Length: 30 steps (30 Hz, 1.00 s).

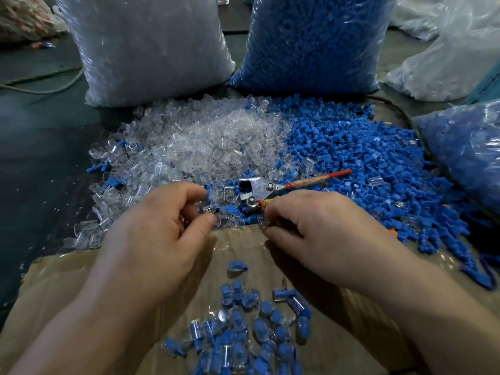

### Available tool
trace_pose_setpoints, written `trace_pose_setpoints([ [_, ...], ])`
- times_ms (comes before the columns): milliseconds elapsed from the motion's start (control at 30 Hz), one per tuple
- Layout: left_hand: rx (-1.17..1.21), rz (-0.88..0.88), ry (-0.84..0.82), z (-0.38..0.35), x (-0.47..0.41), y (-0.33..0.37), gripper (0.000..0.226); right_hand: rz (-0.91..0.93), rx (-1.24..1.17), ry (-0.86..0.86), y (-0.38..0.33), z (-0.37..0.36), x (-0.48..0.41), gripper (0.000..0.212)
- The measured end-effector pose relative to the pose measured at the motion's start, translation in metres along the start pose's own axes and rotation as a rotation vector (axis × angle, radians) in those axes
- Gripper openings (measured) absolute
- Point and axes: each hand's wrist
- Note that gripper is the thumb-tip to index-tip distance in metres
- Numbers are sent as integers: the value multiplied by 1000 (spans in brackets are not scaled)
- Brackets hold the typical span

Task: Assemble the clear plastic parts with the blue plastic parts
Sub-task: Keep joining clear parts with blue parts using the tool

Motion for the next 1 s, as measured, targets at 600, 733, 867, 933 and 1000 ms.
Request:
trace_pose_setpoints([
  [600,-56,26,52,-10,-4,4,13,157,116,133,-12,-21,-15,12],
  [733,83,64,134,-11,-4,3,10,76,-110,212,-9,-18,-13,13],
  [867,467,176,226,-7,1,6,35,-89,-594,135,-4,-14,-10,26],
  [933,563,197,219,-5,2,10,36,-157,-826,62,-3,-12,-9,24],
  [1000,614,209,189,-7,0,11,30,-181,-861,40,-4,-11,-8,21],
])
Point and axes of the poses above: each hand's wrist, its own x-axis away from the middle knuckle, its own z-axis out of the back of the hand, y = z × x, and after that the axes turned 6 degrees about -z, right-handed
